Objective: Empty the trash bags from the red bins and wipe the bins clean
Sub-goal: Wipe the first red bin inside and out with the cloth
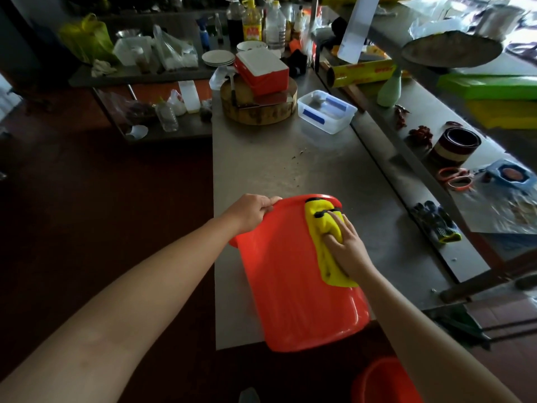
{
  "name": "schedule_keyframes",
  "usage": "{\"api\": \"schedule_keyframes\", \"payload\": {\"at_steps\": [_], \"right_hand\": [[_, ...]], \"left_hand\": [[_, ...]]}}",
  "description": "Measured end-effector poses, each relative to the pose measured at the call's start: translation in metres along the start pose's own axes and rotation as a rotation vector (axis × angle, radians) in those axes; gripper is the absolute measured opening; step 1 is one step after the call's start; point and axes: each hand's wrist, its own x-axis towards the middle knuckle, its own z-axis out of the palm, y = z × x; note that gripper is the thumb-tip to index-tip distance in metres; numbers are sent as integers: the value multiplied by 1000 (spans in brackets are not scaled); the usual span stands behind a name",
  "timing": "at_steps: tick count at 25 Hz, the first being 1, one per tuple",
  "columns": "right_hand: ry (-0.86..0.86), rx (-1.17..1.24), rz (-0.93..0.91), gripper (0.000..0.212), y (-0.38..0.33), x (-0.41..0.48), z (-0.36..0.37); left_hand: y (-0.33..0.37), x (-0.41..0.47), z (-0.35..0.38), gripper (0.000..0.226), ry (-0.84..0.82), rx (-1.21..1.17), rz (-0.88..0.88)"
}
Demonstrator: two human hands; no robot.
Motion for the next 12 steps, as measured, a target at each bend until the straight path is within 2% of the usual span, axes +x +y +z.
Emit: {"api": "schedule_keyframes", "payload": {"at_steps": [3,5,9,12], "right_hand": [[28,96,100,76,3,1,-3],[60,-58,85,76,-9,-11,7],[107,-639,-259,70,-40,-64,62],[73,-758,-385,67,-47,-79,84]], "left_hand": [[7,-2,5,40,7,9,-10],[12,1,7,40,25,37,2],[18,6,6,42,19,72,5],[12,6,2,43,-25,86,-13]]}}
